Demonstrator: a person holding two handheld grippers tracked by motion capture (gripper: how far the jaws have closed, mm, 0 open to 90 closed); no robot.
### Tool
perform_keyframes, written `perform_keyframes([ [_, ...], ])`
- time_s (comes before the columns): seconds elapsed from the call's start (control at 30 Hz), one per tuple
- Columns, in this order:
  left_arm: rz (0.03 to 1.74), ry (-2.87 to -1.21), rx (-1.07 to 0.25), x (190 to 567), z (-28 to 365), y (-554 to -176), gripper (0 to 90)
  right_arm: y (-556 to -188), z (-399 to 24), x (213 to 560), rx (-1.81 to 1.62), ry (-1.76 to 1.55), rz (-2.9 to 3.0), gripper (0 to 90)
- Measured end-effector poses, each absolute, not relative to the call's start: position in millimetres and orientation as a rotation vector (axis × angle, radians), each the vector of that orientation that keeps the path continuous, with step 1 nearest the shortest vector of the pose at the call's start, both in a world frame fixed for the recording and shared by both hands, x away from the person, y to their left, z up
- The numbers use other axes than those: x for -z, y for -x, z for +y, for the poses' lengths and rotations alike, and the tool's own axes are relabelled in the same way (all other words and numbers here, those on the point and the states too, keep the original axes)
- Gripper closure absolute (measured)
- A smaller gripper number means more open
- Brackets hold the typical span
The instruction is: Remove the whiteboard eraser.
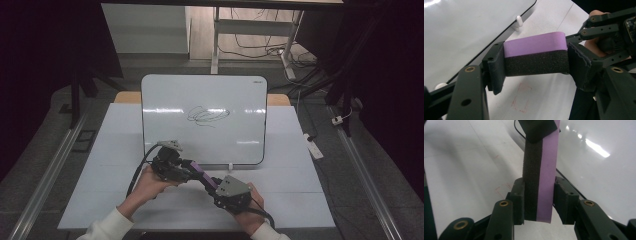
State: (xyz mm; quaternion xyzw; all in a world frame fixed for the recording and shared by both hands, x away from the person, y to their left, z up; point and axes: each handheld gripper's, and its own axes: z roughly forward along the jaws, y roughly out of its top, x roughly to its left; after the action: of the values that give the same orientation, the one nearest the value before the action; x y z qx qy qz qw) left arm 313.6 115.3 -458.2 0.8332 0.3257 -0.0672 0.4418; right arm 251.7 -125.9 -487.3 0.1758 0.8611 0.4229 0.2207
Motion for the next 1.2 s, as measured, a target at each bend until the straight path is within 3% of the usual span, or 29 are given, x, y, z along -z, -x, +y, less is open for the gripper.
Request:
perform_keyframes([
  [0.03, 0.799, -2.070, 0.163, 457.7, 115.5, -312.8, 36.5, -255.1, -127.6, 487.3, -1.198, -0.512, 2.411, 54.4],
  [0.07, 0.792, -2.068, 0.161, 457.3, 115.5, -312.1, 36.5, -255.1, -127.6, 487.3, -1.198, -0.512, 2.411, 54.4],
  [0.17, 0.779, -2.082, 0.131, 457.0, 116.2, -311.1, 36.9, -262.5, -135.4, 484.3, -1.272, -0.560, 2.445, 42.8],
  [0.67, 0.659, -2.120, 0.061, 455.4, 117.8, -305.2, 37.3, -283.7, -156.2, 472.8, -1.454, -0.655, 2.570, 29.5],
  [1.2, 0.381, -2.147, 0.130, 452.1, 106.2, -290.9, 37.4, -290.4, -148.3, 480.1, -1.590, -0.570, 2.834, 26.9],
])
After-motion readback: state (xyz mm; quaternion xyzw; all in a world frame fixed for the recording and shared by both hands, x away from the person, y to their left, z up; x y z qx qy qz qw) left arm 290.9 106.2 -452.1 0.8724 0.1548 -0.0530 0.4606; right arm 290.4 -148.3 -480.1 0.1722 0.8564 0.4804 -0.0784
